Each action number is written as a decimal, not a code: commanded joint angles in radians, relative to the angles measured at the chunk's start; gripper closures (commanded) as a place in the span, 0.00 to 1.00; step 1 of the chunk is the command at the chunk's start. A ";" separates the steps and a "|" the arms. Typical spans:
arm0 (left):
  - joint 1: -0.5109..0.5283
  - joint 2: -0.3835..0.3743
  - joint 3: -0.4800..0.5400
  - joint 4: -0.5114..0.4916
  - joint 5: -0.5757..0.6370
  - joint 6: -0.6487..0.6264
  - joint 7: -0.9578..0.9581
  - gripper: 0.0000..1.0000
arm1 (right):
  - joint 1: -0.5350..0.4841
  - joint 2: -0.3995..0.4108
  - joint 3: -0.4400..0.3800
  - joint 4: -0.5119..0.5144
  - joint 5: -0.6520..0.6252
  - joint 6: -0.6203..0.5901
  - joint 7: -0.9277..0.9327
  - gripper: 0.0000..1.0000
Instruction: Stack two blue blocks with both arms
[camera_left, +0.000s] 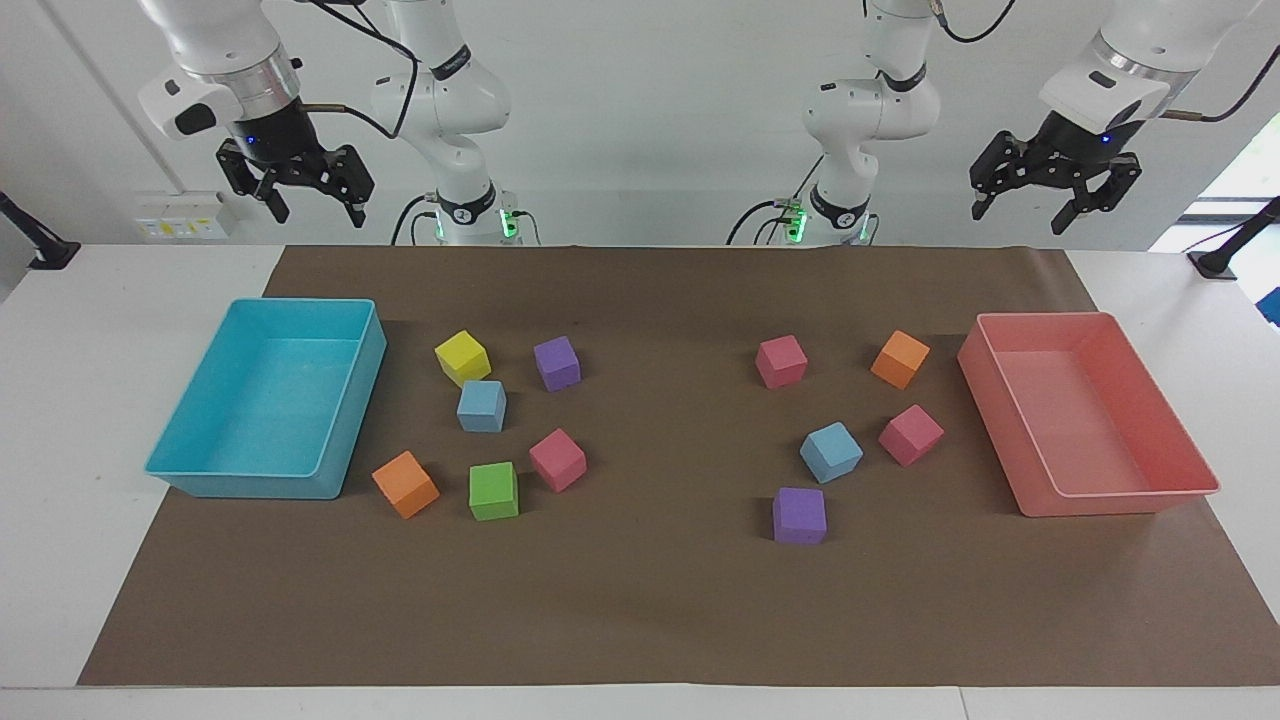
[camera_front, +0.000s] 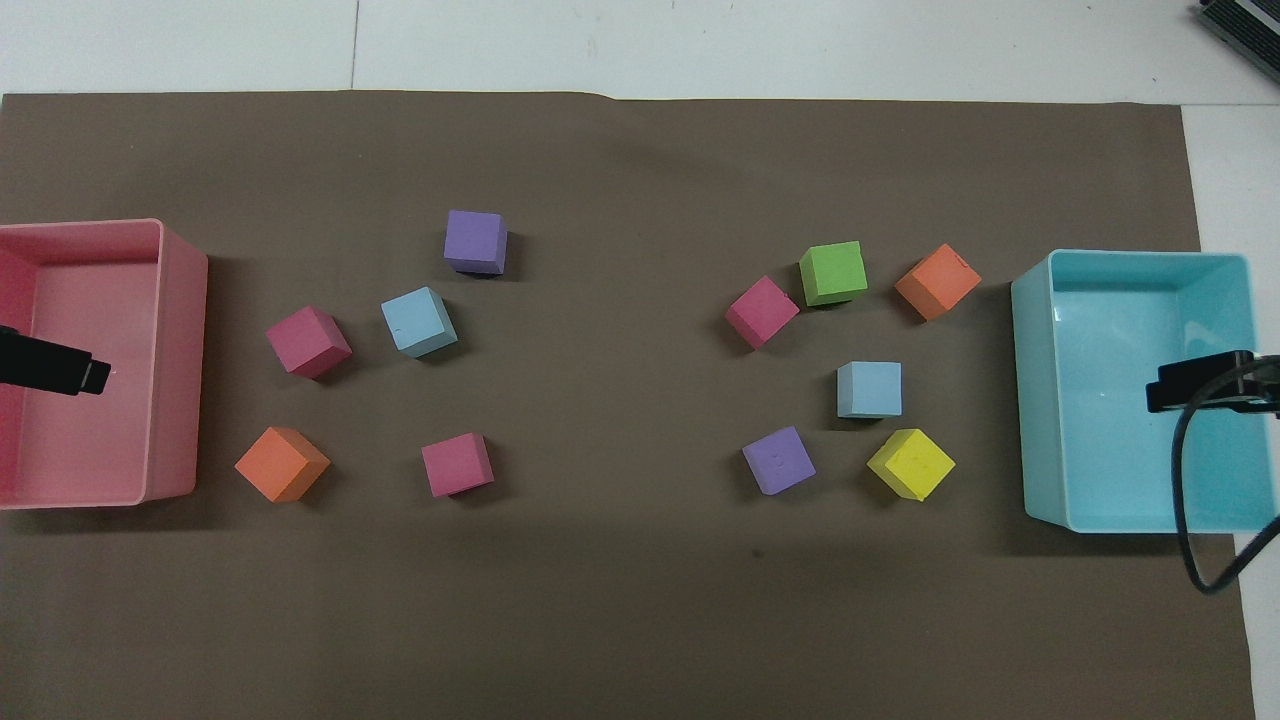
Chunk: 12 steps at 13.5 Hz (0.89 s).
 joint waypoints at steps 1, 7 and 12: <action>0.000 -0.010 0.000 -0.002 0.013 -0.017 0.003 0.00 | -0.008 -0.023 0.007 -0.035 -0.002 0.010 -0.019 0.00; 0.000 -0.010 0.000 -0.002 0.013 -0.016 0.002 0.00 | 0.055 0.022 0.012 -0.180 0.049 0.231 -0.006 0.00; 0.000 -0.010 0.000 -0.002 0.013 -0.016 0.002 0.00 | 0.113 0.170 0.012 -0.191 0.050 0.365 0.037 0.00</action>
